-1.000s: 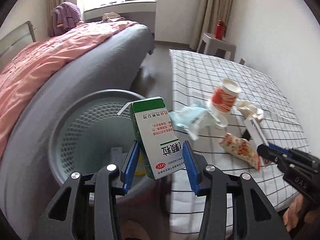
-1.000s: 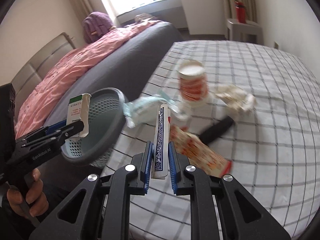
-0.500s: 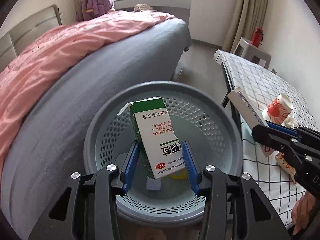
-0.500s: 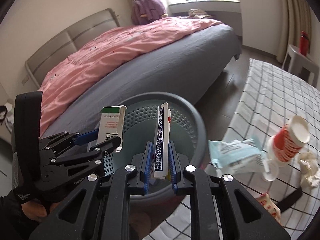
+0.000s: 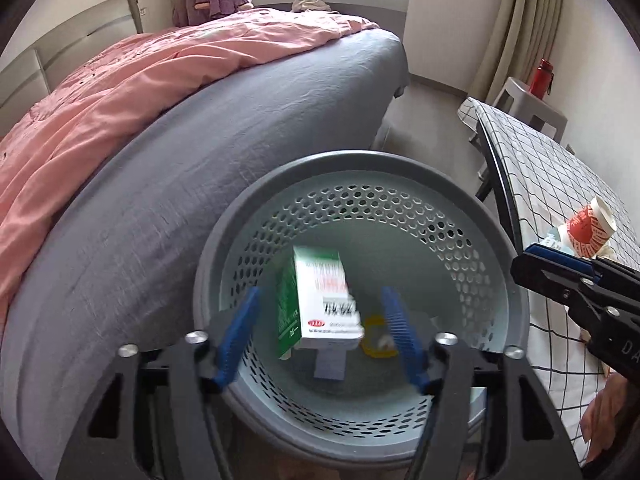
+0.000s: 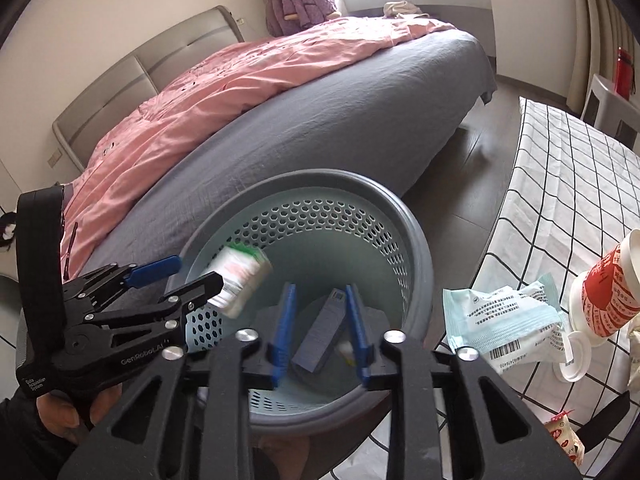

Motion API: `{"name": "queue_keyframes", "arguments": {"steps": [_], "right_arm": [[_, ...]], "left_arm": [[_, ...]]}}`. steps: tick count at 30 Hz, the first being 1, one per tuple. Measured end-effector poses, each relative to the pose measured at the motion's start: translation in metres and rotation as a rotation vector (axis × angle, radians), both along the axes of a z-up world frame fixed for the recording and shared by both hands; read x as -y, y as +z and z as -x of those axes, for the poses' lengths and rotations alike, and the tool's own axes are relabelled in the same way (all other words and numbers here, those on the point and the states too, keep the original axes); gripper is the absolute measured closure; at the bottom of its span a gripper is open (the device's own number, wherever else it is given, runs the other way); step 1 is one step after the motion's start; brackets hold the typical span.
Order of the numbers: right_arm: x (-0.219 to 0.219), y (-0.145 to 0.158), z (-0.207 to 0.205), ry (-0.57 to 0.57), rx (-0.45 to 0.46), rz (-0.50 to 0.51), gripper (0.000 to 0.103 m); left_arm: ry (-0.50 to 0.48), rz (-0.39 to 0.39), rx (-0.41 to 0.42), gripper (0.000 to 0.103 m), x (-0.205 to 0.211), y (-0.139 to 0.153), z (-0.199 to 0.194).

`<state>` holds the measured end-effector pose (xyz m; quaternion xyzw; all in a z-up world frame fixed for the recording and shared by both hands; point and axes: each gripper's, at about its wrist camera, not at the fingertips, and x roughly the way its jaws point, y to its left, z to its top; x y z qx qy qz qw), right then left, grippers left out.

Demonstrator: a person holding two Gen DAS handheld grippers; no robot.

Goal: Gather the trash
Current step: 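Carry both held items over the grey basket and open both grippers, then withdraw both open grippers from the basket back toward the bedsheet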

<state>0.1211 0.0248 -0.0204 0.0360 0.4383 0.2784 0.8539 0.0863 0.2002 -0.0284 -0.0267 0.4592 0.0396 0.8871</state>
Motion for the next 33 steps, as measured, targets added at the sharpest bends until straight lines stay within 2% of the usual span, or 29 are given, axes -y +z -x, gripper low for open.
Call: {"name": "queue_keyframes", "arguments": {"steps": [1,2,13,19,33], "right_arm": [[0.0,0.001,0.0,-0.003,0.004,-0.004,0.061],[0.001,0.001,0.001,-0.006,0.009,-0.006,0.06],[0.001,-0.002,0.004,-0.019,0.008,-0.007,0.06],[0.003,-0.001,0.013,-0.03,0.021,0.01,0.053],[0.025,0.013,0.034,-0.077,0.061,0.012,0.046]], "left_arm": [[0.008,-0.002,0.007,0.035,-0.002,0.001,0.001],[0.012,-0.004,0.008,0.035,-0.003,0.001,0.001],[0.04,0.001,0.007,0.035,-0.012,0.001,0.001],[0.055,0.007,0.019,0.034,-0.015,0.004,0.004],[0.04,0.017,0.029,0.034,-0.003,0.01,0.009]]}}
